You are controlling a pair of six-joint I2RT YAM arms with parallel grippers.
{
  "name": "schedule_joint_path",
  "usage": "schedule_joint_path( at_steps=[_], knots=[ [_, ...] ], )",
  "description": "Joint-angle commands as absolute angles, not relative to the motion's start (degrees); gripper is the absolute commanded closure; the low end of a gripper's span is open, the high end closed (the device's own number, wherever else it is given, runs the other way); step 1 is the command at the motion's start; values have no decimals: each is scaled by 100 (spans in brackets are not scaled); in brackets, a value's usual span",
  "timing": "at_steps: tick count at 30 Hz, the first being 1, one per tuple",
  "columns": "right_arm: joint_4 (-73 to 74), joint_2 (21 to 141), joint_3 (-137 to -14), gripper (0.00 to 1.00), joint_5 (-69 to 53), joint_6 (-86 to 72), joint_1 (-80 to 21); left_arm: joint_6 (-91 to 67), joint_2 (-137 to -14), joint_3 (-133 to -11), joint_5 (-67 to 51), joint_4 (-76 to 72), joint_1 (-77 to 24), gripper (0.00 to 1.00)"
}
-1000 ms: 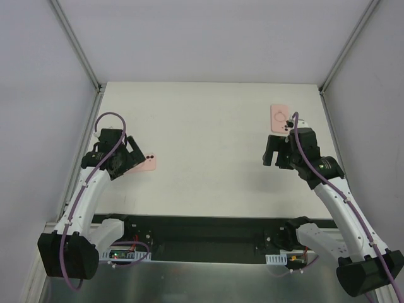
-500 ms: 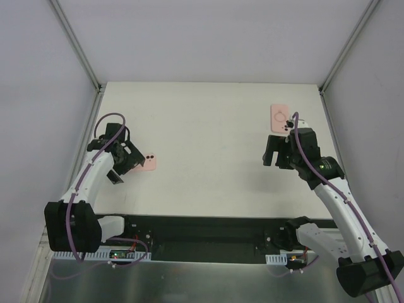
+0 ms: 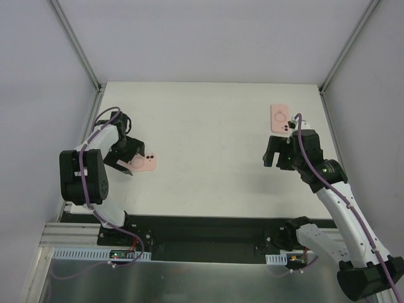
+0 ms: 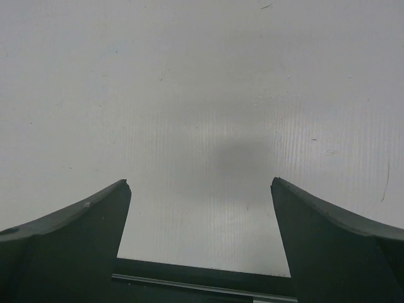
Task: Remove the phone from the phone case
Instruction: Pick up the phone at the center of the board.
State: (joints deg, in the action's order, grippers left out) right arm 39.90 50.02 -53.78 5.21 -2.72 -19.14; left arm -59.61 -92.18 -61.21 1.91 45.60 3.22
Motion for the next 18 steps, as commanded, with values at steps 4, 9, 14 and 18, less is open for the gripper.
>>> schedule_joint_path(
  at_steps=[4,9,14,18],
  knots=[
    [4078,4729,-5230,4,510,-193,-1942,-7127,-9659,-6434,211,4693,343,1],
    [4043,4755,-5159,4,396,-211,-1942,-7452,-9861,-6390,316,4685,352,1],
    [4034,4790,-5133,4,334,-220,-1934,-7690,-9958,-6372,439,4685,352,1],
    [4043,4746,-5098,4,290,-246,-1942,-7848,-9862,-6276,501,4641,352,1]
  ],
)
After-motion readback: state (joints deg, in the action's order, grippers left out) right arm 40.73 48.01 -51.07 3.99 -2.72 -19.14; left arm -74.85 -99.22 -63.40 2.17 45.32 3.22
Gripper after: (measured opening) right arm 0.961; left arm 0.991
